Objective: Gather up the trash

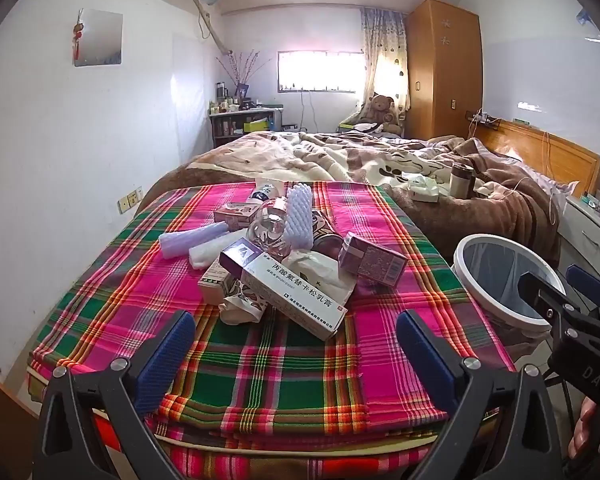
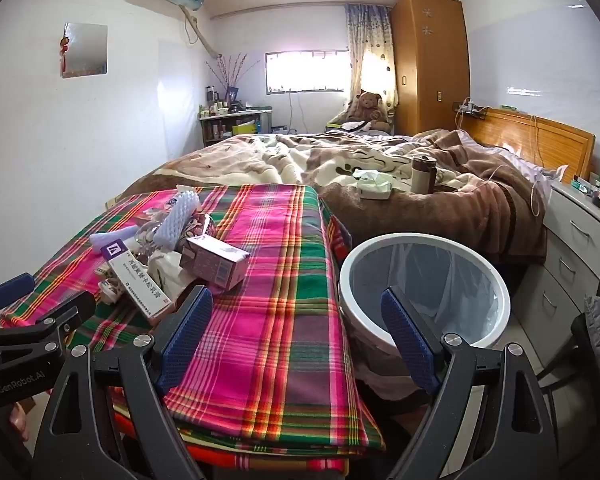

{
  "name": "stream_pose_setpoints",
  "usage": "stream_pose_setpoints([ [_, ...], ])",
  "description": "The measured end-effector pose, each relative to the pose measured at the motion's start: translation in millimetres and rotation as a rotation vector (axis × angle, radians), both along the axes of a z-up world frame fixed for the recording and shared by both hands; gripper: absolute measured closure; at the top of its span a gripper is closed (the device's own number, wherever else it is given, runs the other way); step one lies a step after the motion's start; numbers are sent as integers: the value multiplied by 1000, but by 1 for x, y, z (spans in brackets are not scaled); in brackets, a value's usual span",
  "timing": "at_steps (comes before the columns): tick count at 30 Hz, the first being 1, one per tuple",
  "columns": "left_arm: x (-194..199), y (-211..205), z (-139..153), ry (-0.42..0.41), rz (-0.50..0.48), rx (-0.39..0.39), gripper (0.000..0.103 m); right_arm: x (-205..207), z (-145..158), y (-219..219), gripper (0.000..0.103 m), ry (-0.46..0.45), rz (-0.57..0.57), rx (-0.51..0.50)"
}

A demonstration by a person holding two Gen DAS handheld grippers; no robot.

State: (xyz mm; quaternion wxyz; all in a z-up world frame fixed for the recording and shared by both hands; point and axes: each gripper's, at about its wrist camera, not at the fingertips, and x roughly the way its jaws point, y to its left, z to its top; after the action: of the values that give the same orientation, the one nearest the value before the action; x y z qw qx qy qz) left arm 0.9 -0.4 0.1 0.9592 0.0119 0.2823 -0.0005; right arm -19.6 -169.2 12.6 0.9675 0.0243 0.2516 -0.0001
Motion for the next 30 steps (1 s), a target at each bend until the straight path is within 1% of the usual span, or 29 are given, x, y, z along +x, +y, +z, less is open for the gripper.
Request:
stream_pose_setpoints([
  [7, 6, -5, -2, -6, -3, 4, 1, 0, 0, 1, 15, 6, 1, -2],
  [8, 1, -8, 4, -6, -4, 4, 1, 0, 0, 1, 15, 5, 0, -4],
  [13, 6, -13, 4, -8, -3, 3, 1, 3, 1, 0, 15, 2, -3, -3],
  [15, 0, -2, 5, -13, -2, -9, 1, 4, 0, -1, 15, 2, -3, -4],
  [16, 1, -3, 5, -13, -2, -9, 1, -3, -1, -5, 15, -2, -2, -4],
  [19, 1, -1, 4, -14, -1, -14, 1, 0, 1, 2, 15, -1, 0, -7],
  [30, 1, 0, 5, -14, 1, -16, 1, 0, 3, 2, 15, -3, -4, -18],
])
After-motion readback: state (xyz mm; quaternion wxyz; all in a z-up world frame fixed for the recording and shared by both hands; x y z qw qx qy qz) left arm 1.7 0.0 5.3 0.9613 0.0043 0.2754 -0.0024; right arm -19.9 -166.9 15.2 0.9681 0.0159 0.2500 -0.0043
